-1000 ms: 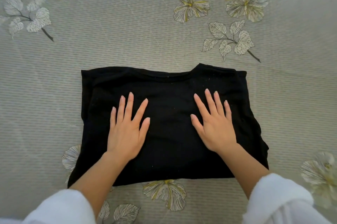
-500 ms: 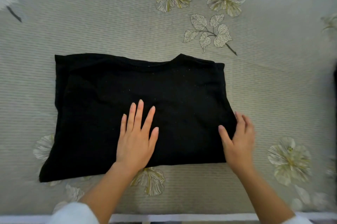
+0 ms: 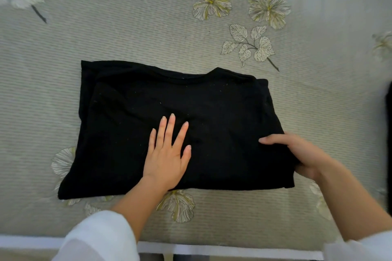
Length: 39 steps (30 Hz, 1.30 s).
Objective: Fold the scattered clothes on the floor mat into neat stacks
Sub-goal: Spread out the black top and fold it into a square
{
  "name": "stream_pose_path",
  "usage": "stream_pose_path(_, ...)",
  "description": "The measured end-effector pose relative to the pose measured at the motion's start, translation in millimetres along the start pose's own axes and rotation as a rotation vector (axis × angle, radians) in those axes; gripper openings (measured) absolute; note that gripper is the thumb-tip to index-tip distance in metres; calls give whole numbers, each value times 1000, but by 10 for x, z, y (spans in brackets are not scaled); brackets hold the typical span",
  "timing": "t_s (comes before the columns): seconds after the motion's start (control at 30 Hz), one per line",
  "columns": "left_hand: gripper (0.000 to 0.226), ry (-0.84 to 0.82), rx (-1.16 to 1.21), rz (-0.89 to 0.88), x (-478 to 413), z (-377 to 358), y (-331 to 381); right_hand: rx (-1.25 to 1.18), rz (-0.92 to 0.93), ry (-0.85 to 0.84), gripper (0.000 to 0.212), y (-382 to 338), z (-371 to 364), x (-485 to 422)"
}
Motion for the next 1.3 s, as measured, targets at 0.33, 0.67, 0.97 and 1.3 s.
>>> stream_pose_path(0.33, 32, -196, 1309, 290, 142, 513, -471, -182, 312, -274, 51, -761, -1485, 574)
stream_pose_path(0.67, 52, -189, 1846, 670, 842, 496, -1750, 345, 518, -275, 62, -497, -3413, 140)
stream_pose_path(0.97, 24, 187, 1153, 642, 882, 683, -1950, 413, 666, 292, 12, -237, -2387, 125)
stream_pose_path(1.3, 10, -3, 943, 821, 1093, 432, -1959, 276, 326, 221, 48, 174, -2121, -152)
Point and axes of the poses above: each hand's wrist, its own x-axis away from the middle knuckle, its own z-axis out of the back of the hand, y = z × x, the point moved 8 cm from there along -x, towards the middle knuckle, and after that the axes turned 4 degrees about -x, right-handed, at the moved point
